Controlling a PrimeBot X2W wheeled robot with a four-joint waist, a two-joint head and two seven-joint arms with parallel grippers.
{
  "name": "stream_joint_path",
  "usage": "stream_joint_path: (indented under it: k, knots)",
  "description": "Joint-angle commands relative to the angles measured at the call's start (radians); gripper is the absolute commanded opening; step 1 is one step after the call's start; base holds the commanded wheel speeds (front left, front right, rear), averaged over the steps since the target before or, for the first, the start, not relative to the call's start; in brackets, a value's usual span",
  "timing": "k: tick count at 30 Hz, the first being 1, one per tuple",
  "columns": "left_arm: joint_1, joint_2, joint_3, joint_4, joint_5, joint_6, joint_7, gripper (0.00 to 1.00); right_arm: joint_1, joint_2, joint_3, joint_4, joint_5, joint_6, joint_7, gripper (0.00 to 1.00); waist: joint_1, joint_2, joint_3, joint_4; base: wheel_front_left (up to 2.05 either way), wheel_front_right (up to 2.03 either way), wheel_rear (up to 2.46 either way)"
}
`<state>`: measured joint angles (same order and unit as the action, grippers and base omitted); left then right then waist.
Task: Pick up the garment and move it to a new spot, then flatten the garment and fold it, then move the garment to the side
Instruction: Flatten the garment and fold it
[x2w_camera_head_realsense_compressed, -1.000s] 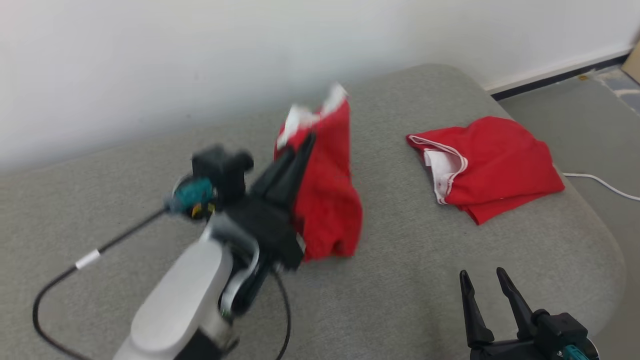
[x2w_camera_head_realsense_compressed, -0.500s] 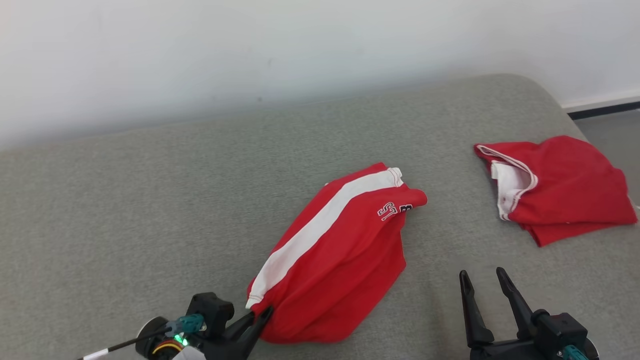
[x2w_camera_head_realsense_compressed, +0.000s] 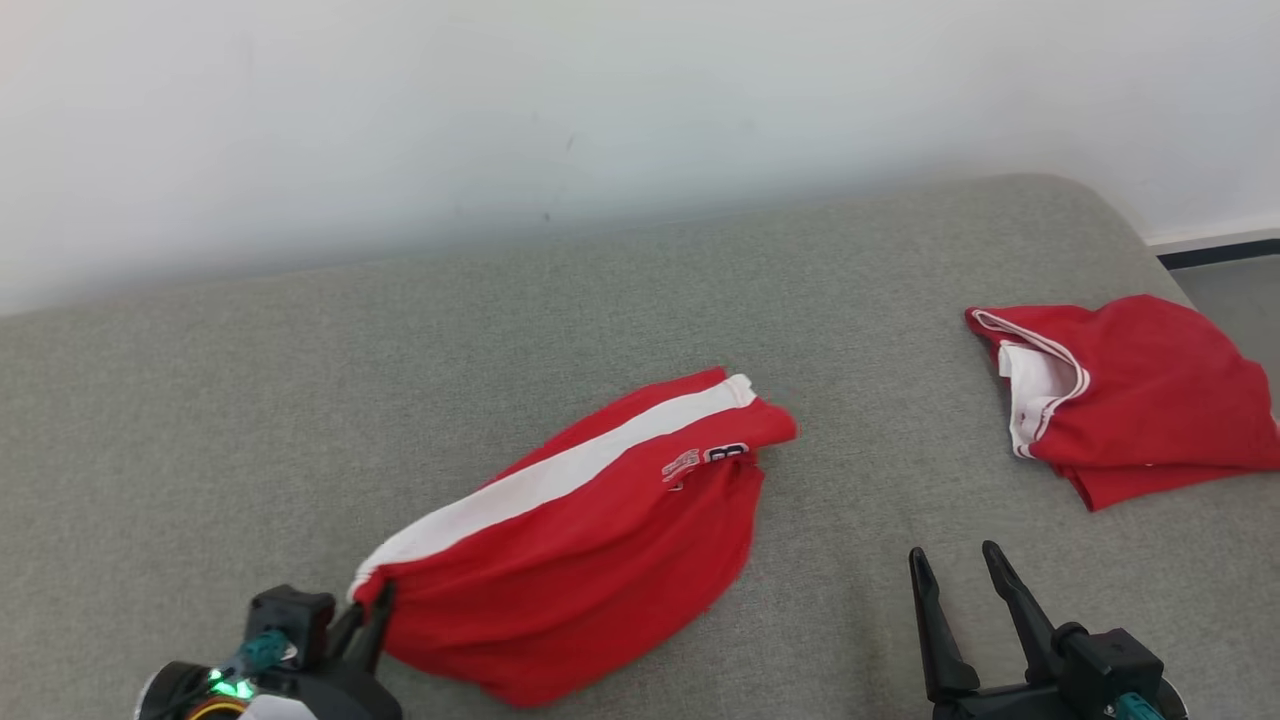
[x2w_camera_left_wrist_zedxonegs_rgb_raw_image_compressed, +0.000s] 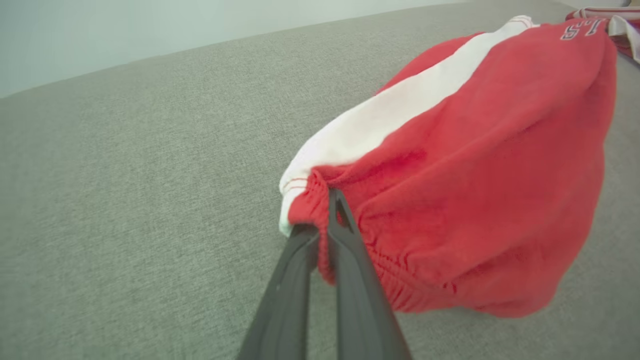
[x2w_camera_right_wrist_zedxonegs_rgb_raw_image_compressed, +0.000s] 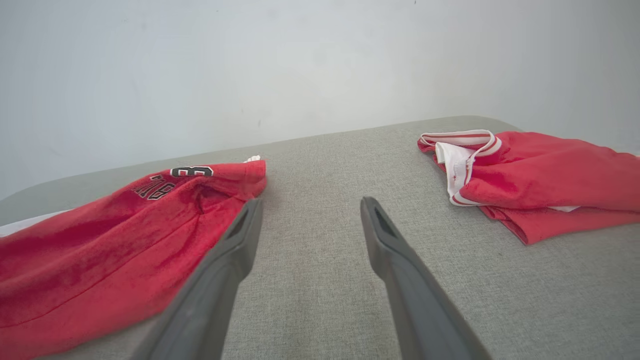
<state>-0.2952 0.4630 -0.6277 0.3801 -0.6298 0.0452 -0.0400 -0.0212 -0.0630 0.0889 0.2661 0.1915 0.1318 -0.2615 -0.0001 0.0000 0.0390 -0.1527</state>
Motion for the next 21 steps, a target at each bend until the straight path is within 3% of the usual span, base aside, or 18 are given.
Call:
stream_joint_path:
  k: [1, 2, 3, 4, 5, 14, 21]
  knots:
    - [0.003, -0.005, 0.014, 0.019, -0.004, 0.021, -0.022, 0.00, 0.003, -0.003, 0.001, 0.000, 0.003, -0.003, -0.004, 1.00, 0.0001, 0.0000, -0.004, -0.009, 0.00, 0.00, 0.00]
    - [0.002, -0.012, 0.020, 0.035, -0.006, 0.031, -0.034, 0.11, 0.003, -0.004, 0.001, 0.001, 0.004, -0.003, -0.004, 1.00, 0.0001, 0.0000, -0.006, -0.012, 0.00, 0.00, 0.00]
    - [0.004, -0.019, 0.025, 0.046, -0.009, 0.043, -0.044, 0.40, 0.004, -0.005, 0.001, 0.001, 0.004, -0.003, -0.004, 1.00, 0.0001, 0.0000, -0.009, -0.016, 0.00, 0.00, 0.00]
    - [0.007, -0.024, 0.030, 0.054, -0.014, 0.048, -0.052, 0.85, 0.005, -0.006, 0.003, 0.002, 0.005, -0.003, -0.004, 1.00, 0.0001, 0.0000, -0.011, -0.019, 0.00, 0.00, 0.00]
    - [0.012, -0.028, 0.035, 0.064, -0.021, 0.048, -0.058, 1.00, 0.007, -0.008, 0.001, 0.001, 0.005, -0.003, -0.004, 1.00, 0.0001, 0.0000, -0.013, -0.022, 0.00, 0.00, 0.00]
    - [0.091, -0.048, 0.058, 0.065, -0.083, 0.053, -0.077, 1.00, 0.025, -0.016, -0.008, -0.001, 0.009, -0.003, -0.004, 1.00, 0.0001, 0.0000, -0.030, -0.027, 0.00, 0.00, 0.00]
    - [0.175, -0.079, 0.172, -0.034, -0.105, 0.145, -0.210, 1.00, 0.039, -0.016, -0.021, -0.008, 0.003, -0.003, -0.002, 1.00, 0.0001, 0.0000, -0.046, 0.007, 0.00, 0.00, 0.00]
